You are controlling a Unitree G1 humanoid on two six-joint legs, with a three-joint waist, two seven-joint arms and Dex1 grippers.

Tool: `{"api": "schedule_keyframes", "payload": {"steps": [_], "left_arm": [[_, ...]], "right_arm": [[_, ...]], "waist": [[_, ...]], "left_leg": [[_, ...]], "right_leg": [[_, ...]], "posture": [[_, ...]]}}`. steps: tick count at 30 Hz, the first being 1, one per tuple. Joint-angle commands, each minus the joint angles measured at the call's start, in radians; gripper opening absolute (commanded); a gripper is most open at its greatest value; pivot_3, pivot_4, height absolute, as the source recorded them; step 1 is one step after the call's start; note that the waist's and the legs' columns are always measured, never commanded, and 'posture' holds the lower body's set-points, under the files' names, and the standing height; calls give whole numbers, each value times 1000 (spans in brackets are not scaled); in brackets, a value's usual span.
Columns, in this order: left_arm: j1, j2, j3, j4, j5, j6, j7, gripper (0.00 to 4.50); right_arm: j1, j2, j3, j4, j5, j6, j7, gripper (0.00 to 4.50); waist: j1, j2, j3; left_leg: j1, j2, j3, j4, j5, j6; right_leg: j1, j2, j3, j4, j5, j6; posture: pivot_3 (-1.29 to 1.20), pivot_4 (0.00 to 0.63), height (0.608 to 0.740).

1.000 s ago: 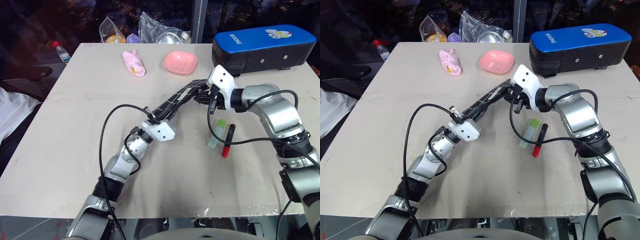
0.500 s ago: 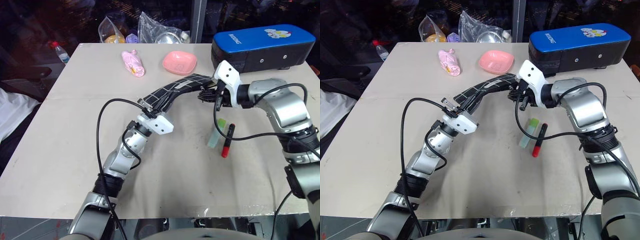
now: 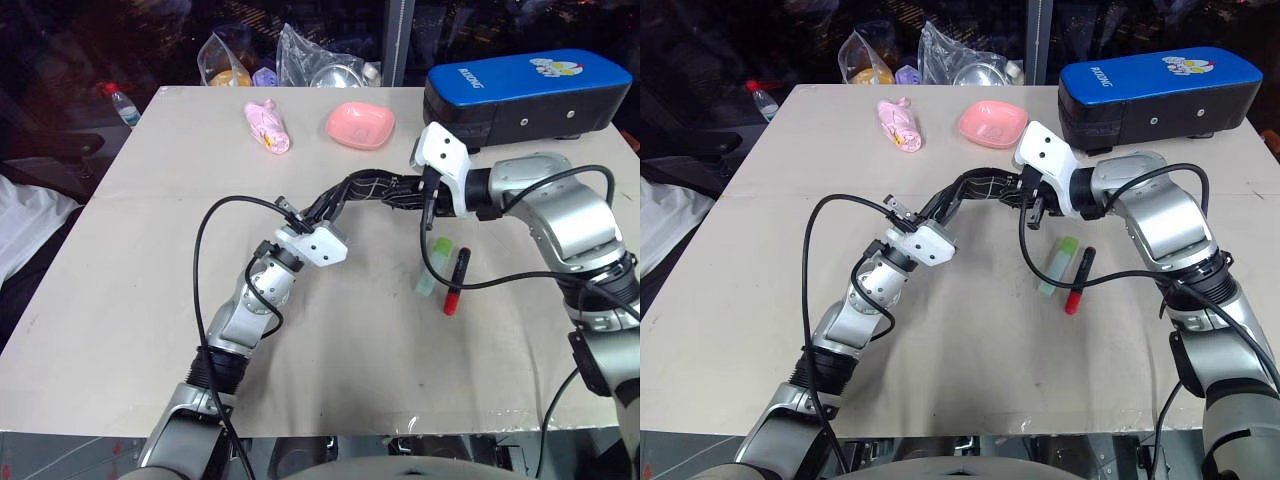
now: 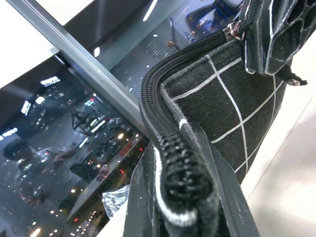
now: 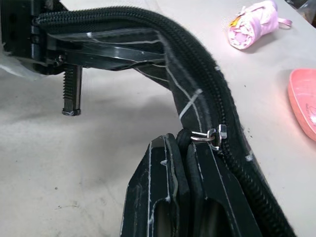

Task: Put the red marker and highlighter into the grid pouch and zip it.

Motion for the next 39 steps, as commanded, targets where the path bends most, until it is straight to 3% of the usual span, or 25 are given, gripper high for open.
{"api": "schedule_keyframes", "payload": {"steps": [1,10,39], "left_arm": [[5,6,-32,-29,1,-37,-18,0],[40,50,-43,-27,4,-55,-50,0],[54,55,-72,-2,10,-56,-81,0]], "right_arm": [[-24,-1,11,-7,-16,-48,9,19],[-27,-31,30,83,-78,-142,45,19],[-5,-24,125,58,-178,-393,204,19]], "waist": [[0,0,0],[0,0,0],[0,0,0]], "left_leg": [[0,0,0,0,0,0],[0,0,0,0,0,0],[0,0,0,1,0,0]], "right_leg": [[0,0,0,0,0,0],[0,0,0,0,0,0],[0,0,0,0,0,0]], "posture": [[0,150,740],[0,150,740],[0,150,740]]}}
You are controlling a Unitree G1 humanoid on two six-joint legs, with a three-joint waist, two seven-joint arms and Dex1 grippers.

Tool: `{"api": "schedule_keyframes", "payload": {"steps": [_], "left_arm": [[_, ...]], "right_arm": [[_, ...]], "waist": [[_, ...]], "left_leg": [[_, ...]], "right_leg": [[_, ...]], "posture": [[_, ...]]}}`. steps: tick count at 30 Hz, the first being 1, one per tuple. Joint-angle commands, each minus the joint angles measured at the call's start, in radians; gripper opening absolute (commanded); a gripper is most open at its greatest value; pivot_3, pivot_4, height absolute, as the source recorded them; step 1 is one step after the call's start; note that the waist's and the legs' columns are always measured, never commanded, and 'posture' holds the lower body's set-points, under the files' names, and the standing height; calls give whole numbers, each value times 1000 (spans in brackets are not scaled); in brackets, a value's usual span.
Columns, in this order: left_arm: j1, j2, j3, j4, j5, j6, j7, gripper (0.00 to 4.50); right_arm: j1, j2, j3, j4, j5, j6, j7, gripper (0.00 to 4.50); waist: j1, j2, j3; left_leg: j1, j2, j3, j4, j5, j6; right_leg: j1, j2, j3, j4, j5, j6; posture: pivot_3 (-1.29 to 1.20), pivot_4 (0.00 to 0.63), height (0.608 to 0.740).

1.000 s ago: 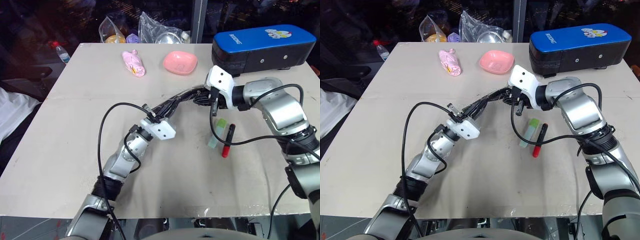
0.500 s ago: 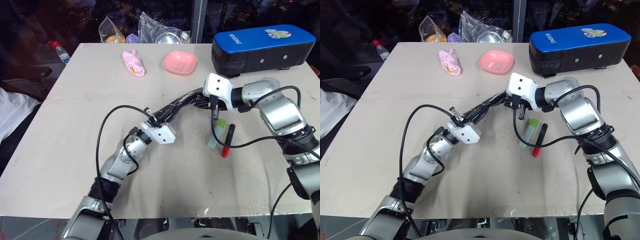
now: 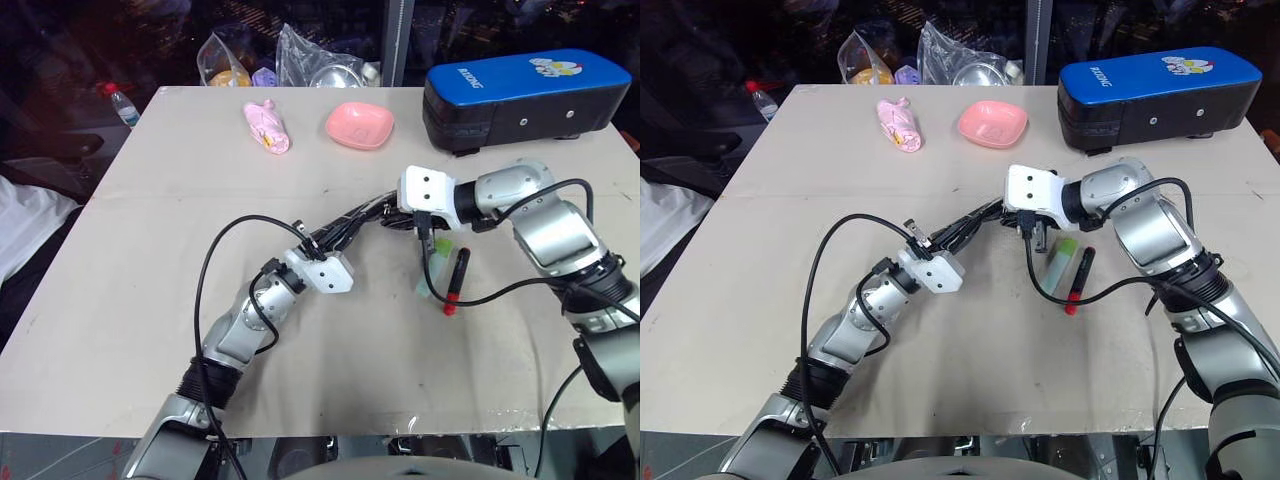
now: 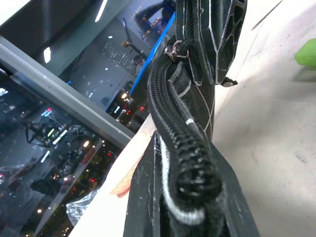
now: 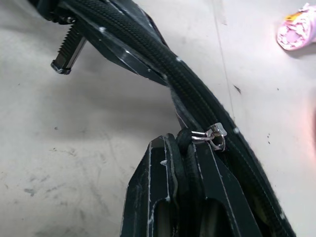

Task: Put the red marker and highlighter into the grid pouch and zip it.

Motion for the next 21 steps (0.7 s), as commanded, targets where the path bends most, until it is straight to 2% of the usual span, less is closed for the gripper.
{"api": "schedule_keyframes", "payload": {"steps": [1,21], "left_arm": [[-7,-5,-5,-10,0,-13,6,0],[-7,-11,-13,-5,6,-10,10,0]], "right_arm": [[-12,8,4,-43,0,-44,27,19],[6,88,79,-150,-20,-51,81,19]], "waist": [[0,0,0],[1,0,0]], "left_leg": [[0,0,0,0,0,0],[0,0,0,2,0,0]], "right_leg": [[0,0,0,0,0,0],[0,0,0,0,0,0]], "posture": [[0,150,740],[0,150,740]]}}
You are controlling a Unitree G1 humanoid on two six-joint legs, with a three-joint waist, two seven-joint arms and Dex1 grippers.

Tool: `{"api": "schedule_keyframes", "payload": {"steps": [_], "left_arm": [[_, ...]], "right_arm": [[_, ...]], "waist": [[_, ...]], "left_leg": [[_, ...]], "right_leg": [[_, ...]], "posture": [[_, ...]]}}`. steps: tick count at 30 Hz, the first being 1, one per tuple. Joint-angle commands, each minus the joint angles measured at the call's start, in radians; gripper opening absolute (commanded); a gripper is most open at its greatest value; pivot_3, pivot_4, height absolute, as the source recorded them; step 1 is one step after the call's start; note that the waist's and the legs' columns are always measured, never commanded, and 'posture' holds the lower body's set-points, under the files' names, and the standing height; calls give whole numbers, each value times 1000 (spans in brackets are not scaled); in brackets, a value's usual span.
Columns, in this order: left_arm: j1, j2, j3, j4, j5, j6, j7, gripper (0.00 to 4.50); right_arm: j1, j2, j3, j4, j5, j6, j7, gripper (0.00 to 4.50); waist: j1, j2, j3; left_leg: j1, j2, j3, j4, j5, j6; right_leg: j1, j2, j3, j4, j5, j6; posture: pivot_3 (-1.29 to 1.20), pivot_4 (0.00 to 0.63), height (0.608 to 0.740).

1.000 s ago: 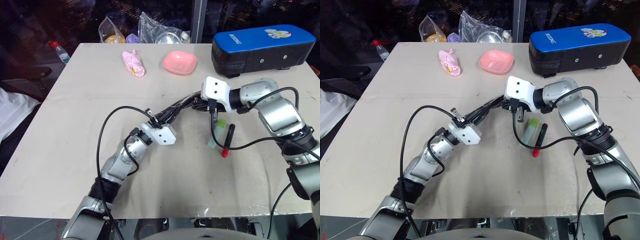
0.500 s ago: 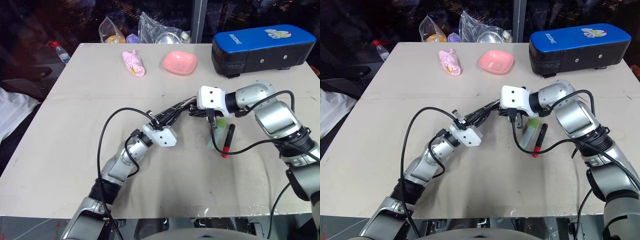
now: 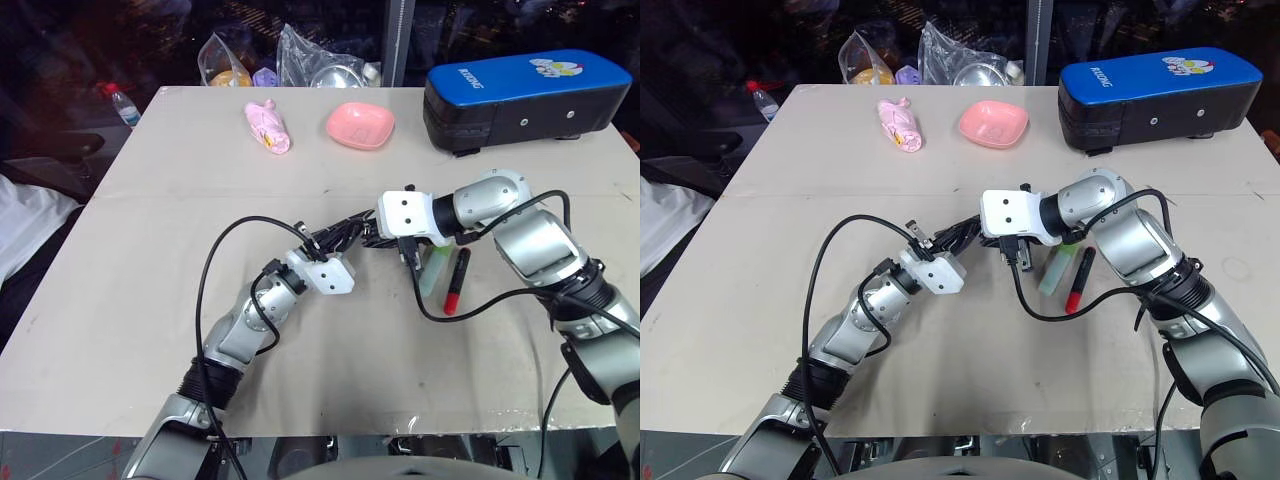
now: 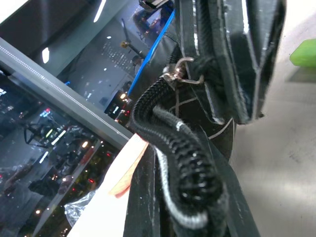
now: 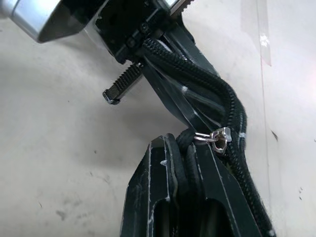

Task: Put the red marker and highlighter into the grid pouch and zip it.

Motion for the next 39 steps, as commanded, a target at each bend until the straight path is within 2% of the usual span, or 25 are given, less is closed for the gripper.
{"api": "schedule_keyframes", "payload": {"steps": [1,8,11,12,14,17,18,20,24,27,30,31,32,39], "left_arm": [[-8,-10,-7,-7,4,-8,10,0],[-3,-9,-5,-9,4,-4,11,0],[-1,-12,8,-4,-9,6,16,0],[-2,-14,11,-1,-12,8,18,0],[-4,-17,15,3,-17,10,19,0],[-9,-24,20,11,-27,13,21,0],[-12,-25,20,14,-27,13,20,0],[-16,-26,20,18,-29,11,19,0],[-18,-29,22,23,-37,9,18,0],[-21,-30,20,27,-43,6,13,0],[-26,-33,18,32,-44,5,11,0],[-29,-33,17,33,-45,5,11,0],[-30,-34,16,33,-46,4,10,0],[-27,-26,10,25,-45,-7,-1,0]], "right_arm": [[-5,29,23,-81,20,-15,23,19],[1,35,-26,-60,17,19,-25,19],[6,-1,-84,-79,76,134,-2,19],[20,-19,-103,-100,99,167,7,468],[49,-41,-131,-134,124,197,0,927],[98,-60,-182,-177,152,257,-52,2467],[116,-80,-192,-189,163,271,-47,2778],[148,-113,-219,-208,188,290,-48,2778],[172,-98,-299,-210,232,374,-141,2778],[178,-49,-368,-180,270,408,-227,1948],[189,-21,-386,-159,286,427,-282,509],[191,-8,-389,-147,285,432,-306,177],[191,0,-384,-131,281,427,-323,60],[156,62,-360,-17,259,373,-413,60]], "waist": [[0,0,0],[-1,0,0],[2,0,0],[3,0,0],[6,0,0],[5,0,0],[5,0,0],[5,0,0],[4,0,0],[0,0,0],[0,0,0],[0,0,0],[0,0,0],[-1,0,0]], "left_leg": [[0,0,0,0,0,0],[0,0,0,1,0,0],[0,0,0,1,0,0],[0,0,0,1,0,0],[0,0,0,1,0,0],[0,0,-1,1,0,0],[0,0,-1,1,0,0],[0,0,-1,1,0,0],[0,0,-1,2,0,0],[0,0,-1,2,0,0],[0,0,-1,1,0,0],[0,0,-1,1,0,0],[0,0,-1,1,0,0],[0,0,-1,2,0,0]], "right_leg": [[0,0,0,0,0,0],[0,0,0,0,0,0],[0,0,0,1,0,0],[0,0,0,0,0,0],[0,0,0,0,0,0],[0,0,0,0,0,0],[0,0,0,1,0,0],[0,0,0,1,0,0],[0,0,0,1,0,0],[0,0,0,1,0,0],[0,0,0,1,0,0],[0,0,0,1,0,0],[1,0,0,1,0,0],[0,0,0,1,0,0]], "posture": [[0,150,740],[0,150,740],[0,150,740],[0,150,740],[0,150,740],[0,150,740],[0,150,740],[0,150,740],[0,150,740],[0,150,740],[0,150,740],[0,150,740],[0,150,740],[0,150,740]]}}
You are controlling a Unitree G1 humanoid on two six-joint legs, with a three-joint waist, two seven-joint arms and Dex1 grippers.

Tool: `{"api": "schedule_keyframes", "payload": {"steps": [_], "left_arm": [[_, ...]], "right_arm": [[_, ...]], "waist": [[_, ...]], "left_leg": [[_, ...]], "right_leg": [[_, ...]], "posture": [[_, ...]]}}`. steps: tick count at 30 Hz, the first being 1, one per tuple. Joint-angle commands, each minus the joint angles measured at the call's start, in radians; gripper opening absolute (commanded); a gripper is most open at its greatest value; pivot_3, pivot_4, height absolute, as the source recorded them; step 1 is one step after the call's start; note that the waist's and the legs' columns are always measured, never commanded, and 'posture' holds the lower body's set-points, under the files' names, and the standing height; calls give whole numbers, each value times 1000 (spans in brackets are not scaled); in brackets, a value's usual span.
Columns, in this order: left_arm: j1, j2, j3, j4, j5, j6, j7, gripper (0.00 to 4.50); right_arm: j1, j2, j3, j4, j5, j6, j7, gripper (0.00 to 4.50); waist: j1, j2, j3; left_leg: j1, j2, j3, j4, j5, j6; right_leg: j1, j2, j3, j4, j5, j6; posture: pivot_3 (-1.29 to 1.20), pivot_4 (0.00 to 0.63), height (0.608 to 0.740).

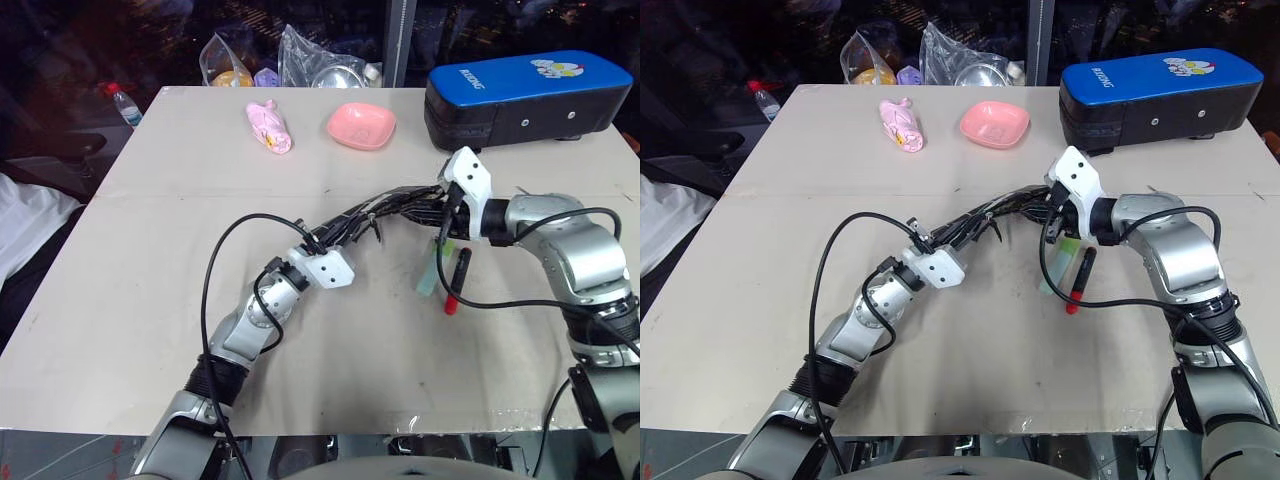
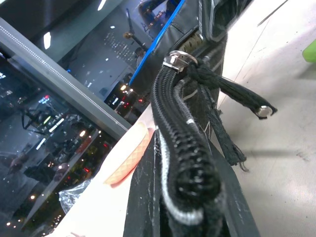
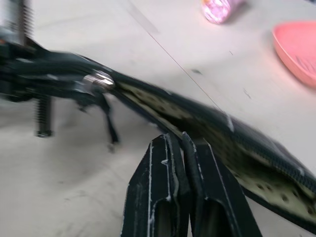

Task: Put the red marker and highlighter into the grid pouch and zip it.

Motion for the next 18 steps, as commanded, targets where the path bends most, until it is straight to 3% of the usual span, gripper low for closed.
{"api": "schedule_keyframes", "payload": {"steps": [1,6,11,14,18], "left_arm": [[-7,5,5,-24,-14,-25,2,0],[-5,5,5,-31,-12,-20,2,0],[-5,0,4,-33,-11,-14,4,0],[-8,-4,3,-29,-7,-8,6,0],[-9,-8,4,-28,-3,-2,9,0]], "right_arm": [[-41,27,5,42,-19,-57,-42,60],[-66,49,70,118,-82,-166,-56,60],[-125,71,191,190,-223,-459,-52,60],[-150,51,293,208,-348,-717,-23,939],[-161,14,347,253,-444,-901,1,2856]], "waist": [[-2,0,0],[-2,0,0],[-3,0,0],[-5,0,0],[2,0,0]], "left_leg": [[0,0,0,0,0,0],[0,0,0,0,0,0],[0,0,1,0,0,0],[0,0,0,0,0,0],[0,0,1,0,0,0]], "right_leg": [[0,0,0,0,0,0],[0,0,0,0,0,0],[0,1,0,0,0,0],[0,1,0,0,0,0],[0,0,-1,-1,0,0]], "posture": [[0,150,740],[0,150,740],[0,150,740],[0,150,740],[0,150,740]]}}
